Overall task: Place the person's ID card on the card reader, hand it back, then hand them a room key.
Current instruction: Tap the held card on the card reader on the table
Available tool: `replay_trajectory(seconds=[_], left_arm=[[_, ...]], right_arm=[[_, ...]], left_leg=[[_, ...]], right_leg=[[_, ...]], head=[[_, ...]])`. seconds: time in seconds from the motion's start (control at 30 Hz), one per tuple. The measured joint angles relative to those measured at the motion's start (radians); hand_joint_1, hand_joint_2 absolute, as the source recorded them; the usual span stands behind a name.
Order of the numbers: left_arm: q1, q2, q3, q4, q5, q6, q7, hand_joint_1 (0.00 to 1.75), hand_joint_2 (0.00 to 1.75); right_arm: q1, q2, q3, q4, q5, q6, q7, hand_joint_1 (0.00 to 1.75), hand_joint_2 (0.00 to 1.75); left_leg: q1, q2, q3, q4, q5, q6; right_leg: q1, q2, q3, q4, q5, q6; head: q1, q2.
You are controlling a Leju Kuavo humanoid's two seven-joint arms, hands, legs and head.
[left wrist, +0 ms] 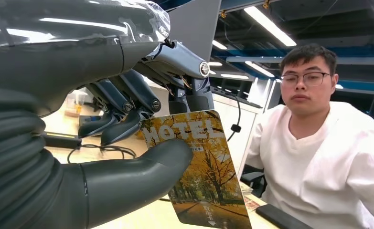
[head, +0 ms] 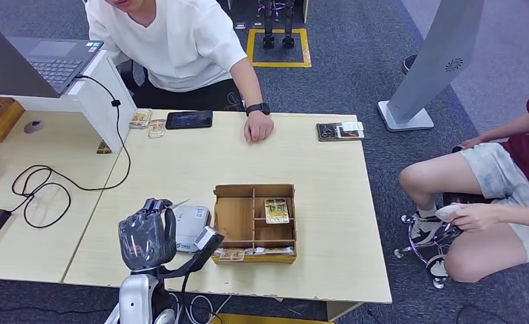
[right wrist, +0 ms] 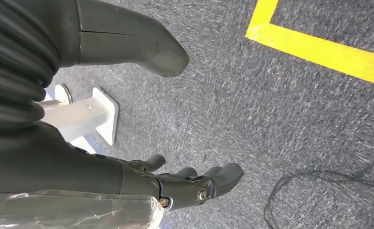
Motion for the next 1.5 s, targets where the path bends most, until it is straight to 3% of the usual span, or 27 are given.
replay_trajectory(seconds=[0.5, 0.77, 1.03, 1.5], left_arm=[[0.005, 0.002, 0.014, 0.013, -0.011, -0.019, 0.018, 1.75, 1.75], [0.007, 0.036, 0.002, 0.05, -0.013, -0.171, 0.108, 1.75, 1.75], [0.008, 0.051, -0.02, 0.115, -0.013, -0.229, 0.126, 1.75, 1.75], [0.012, 0.051, -0.023, 0.131, -0.013, -0.155, 0.096, 1.75, 1.75]], right_arm=[[-0.003, 0.0, -0.011, 0.006, 0.011, 0.0, -0.009, 0.0, 1.75], [-0.014, 0.0, -0.039, 0.008, 0.056, 0.008, -0.025, 0.0, 1.75], [-0.02, -0.001, -0.053, 0.012, 0.071, 0.014, -0.032, 0.0, 1.75], [-0.02, -0.002, -0.046, 0.01, 0.056, 0.03, -0.021, 0.0, 1.75]], left_leg=[[0.0, 0.0, 0.0, 0.0, 0.0, 0.0], [0.0, 0.0, 0.0, 0.0, 0.0, 0.0], [0.0, 0.0, 0.0, 0.0, 0.0, 0.0], [0.0, 0.0, 0.0, 0.0, 0.0, 0.0]], right_leg=[[0.0, 0.0, 0.0, 0.0, 0.0, 0.0], [0.0, 0.0, 0.0, 0.0, 0.0, 0.0], [0.0, 0.0, 0.0, 0.0, 0.0, 0.0], [0.0, 0.0, 0.0, 0.0, 0.0, 0.0]], head=[[0.0, 0.0], [0.0, 0.0], [0.0, 0.0], [0.0, 0.0]])
